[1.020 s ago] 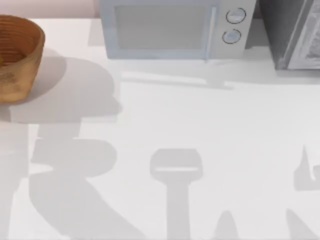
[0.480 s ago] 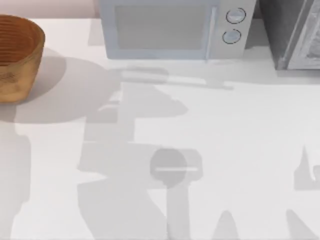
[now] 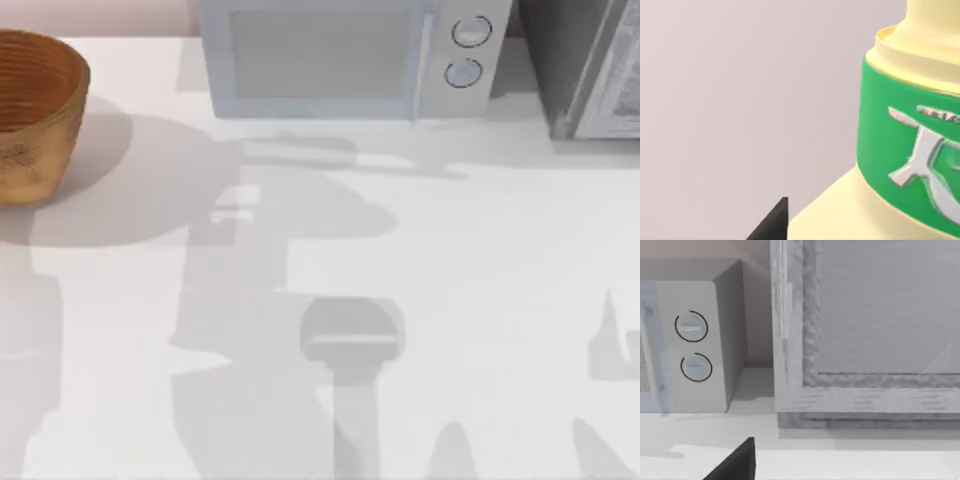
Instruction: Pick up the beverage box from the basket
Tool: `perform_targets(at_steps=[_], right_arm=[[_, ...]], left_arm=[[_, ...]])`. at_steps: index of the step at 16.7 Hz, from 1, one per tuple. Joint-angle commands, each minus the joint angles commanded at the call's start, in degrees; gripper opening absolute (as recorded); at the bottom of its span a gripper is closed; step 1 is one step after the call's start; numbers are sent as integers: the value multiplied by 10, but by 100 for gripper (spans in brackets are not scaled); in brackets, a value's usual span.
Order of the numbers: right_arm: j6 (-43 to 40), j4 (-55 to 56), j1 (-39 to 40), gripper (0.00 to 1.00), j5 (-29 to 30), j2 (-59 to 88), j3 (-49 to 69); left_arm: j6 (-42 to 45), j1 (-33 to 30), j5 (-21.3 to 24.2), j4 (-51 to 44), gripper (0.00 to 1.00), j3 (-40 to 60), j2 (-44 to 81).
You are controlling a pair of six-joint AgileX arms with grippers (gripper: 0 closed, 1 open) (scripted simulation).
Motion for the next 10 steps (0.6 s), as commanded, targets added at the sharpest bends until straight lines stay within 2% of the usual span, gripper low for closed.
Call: perform_targets(at_steps=[5,10], right_arm=[[0,0,0,100,0,0,0],[0,0,0,100,0,0,0]], left_arm=[[-4,-13,-15,-39,0,-69,-89],[-4,-42,-48,-108,0,-214,-327]])
